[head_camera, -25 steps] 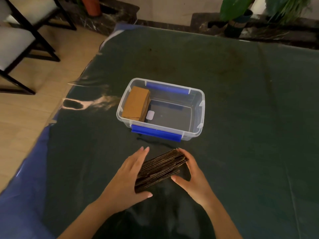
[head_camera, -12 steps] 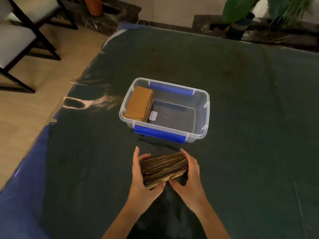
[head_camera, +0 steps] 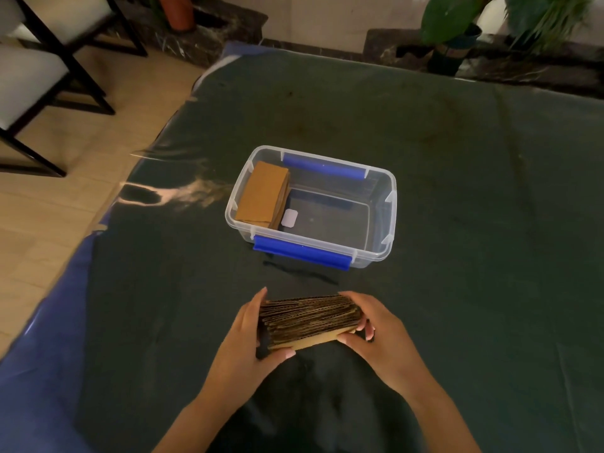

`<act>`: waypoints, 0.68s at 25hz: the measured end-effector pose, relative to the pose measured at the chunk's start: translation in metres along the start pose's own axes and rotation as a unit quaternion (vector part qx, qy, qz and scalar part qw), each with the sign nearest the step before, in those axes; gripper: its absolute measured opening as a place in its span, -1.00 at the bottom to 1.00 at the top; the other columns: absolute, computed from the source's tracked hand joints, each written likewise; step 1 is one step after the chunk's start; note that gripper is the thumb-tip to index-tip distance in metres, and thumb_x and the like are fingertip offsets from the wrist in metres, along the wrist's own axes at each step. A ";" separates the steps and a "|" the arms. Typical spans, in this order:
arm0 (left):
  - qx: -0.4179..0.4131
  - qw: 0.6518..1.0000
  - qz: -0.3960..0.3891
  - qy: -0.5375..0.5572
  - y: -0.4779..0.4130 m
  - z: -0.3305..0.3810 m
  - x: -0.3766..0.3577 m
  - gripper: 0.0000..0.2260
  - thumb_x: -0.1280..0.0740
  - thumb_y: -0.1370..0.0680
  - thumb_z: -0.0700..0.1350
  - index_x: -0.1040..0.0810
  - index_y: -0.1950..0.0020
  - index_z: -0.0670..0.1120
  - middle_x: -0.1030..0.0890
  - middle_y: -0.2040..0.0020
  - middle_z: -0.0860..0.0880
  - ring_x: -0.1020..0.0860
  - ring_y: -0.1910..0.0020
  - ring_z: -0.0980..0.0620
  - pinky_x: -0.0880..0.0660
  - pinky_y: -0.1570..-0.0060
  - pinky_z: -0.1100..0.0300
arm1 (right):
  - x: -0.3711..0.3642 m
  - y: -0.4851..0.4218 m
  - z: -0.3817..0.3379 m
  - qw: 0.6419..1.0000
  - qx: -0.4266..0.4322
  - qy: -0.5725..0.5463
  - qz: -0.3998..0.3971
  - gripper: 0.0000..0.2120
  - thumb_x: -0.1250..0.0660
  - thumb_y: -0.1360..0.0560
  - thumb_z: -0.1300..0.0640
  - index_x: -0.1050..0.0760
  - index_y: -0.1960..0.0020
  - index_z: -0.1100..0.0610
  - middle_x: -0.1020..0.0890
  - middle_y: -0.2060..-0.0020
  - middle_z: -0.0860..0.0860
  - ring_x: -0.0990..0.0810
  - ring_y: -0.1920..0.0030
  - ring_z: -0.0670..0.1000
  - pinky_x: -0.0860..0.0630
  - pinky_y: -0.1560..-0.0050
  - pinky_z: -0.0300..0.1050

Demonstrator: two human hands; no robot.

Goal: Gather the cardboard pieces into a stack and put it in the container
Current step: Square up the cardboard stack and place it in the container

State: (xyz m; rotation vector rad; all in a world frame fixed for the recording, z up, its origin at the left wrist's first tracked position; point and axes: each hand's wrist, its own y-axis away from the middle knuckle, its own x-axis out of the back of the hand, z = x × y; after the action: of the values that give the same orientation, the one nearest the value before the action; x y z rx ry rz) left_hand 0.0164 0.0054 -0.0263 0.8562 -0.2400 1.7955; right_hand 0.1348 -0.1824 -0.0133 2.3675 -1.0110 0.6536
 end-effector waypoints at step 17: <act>-0.025 0.998 -0.053 0.036 -0.005 -0.003 -0.004 -0.07 -0.45 -0.37 0.01 0.28 -0.25 0.47 -0.19 -0.33 0.30 -0.24 -0.21 0.46 -0.18 -0.06 0.67 | -0.019 0.011 0.009 0.996 -0.051 -0.072 -0.019 -0.34 -0.31 -0.49 0.08 -0.01 -0.39 -0.29 -0.36 -0.22 -0.18 -0.31 -0.15 -0.46 -0.30 -0.02 -0.59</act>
State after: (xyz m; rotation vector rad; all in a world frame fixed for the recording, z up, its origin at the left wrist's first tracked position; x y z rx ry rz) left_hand 0.0202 0.0057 -0.0322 0.7541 -0.1900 1.7100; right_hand 0.1168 -0.1847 -0.0291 2.3656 -1.0317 0.4120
